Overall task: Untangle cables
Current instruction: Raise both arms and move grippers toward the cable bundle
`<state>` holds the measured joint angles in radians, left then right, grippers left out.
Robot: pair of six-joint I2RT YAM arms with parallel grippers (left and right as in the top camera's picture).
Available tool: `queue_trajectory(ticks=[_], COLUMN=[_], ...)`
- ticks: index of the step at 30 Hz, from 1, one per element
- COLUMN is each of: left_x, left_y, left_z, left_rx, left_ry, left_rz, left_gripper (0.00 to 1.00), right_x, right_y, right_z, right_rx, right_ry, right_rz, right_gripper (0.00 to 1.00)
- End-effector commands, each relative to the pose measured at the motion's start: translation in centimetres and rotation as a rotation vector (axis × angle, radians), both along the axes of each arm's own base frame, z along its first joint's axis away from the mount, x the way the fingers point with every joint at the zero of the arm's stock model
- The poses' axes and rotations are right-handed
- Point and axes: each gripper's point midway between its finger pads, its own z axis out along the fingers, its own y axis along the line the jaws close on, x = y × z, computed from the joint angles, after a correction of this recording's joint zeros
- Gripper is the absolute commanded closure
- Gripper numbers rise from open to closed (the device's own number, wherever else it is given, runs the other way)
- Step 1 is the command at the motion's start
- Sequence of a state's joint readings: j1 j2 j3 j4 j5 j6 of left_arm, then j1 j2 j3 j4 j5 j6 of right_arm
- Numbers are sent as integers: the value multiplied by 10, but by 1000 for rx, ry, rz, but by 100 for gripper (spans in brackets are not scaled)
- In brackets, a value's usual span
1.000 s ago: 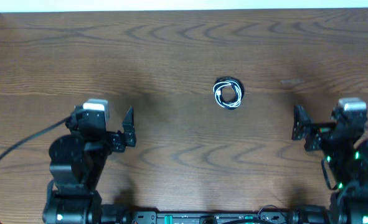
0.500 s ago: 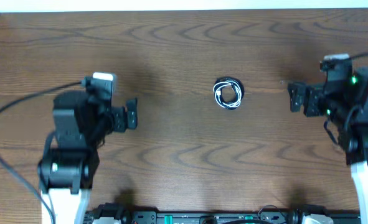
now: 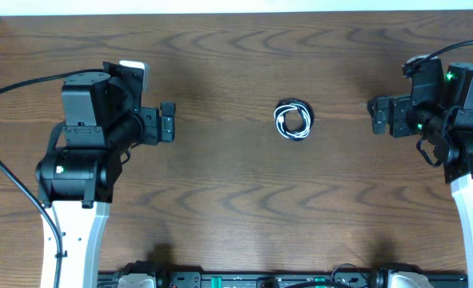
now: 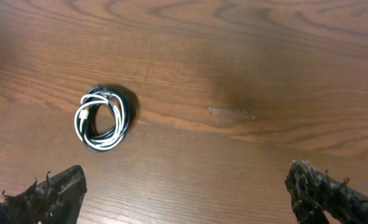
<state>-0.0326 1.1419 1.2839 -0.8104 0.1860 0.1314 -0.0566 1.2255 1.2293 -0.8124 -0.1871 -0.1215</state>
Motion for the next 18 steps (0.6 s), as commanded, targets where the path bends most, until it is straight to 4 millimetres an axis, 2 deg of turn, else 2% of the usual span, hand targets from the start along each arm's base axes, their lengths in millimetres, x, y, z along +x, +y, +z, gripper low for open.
queue_trajectory(ticks=[1, 7, 8, 9, 10, 11, 12, 13, 14, 15, 16, 17, 18], left_x=[-2, -2, -2, -2, -2, -1, -1, -1, 0, 0, 1, 1, 3], left_y=[0, 0, 0, 0, 0, 0, 0, 0, 0, 0, -1, -1, -2], left_z=[5, 5, 5, 5, 5, 5, 5, 5, 5, 6, 6, 7, 8], left_rx=[-4, -4, -4, -4, -4, -4, -4, -4, -4, -4, -4, -5, -8], left_ry=[-1, -2, -2, -2, -2, -4, -4, -6, -7, -9, -13, -18, -24], left_rz=[-8, -8, -8, -8, -8, -8, -9, -9, -9, -9, -9, -9, -12], left_gripper=[2, 1, 20, 61, 80, 91, 92, 92, 66, 33, 13, 3, 0], right_x=[0, -2, -3, -3, -2, -2, -1, -1, 0, 0, 1, 2, 3], right_y=[2, 4, 6, 7, 8, 7, 7, 7, 7, 7, 6, 6, 6], right_z=[9, 8, 8, 9, 9, 10, 10, 11, 11, 11, 12, 13, 13], right_rx=[-9, 2, 14, 17, 18, 18, 18, 17, 16, 10, 3, 0, 0], right_ry=[-22, -11, -9, -12, -15, -18, -21, -24, -26, -31, -35, -40, -43], right_rz=[19, 24, 36, 39, 41, 40, 40, 40, 41, 46, 47, 45, 45], right_gripper=[1, 1, 1, 1, 1, 1, 1, 1, 4, 14, 33, 47, 64])
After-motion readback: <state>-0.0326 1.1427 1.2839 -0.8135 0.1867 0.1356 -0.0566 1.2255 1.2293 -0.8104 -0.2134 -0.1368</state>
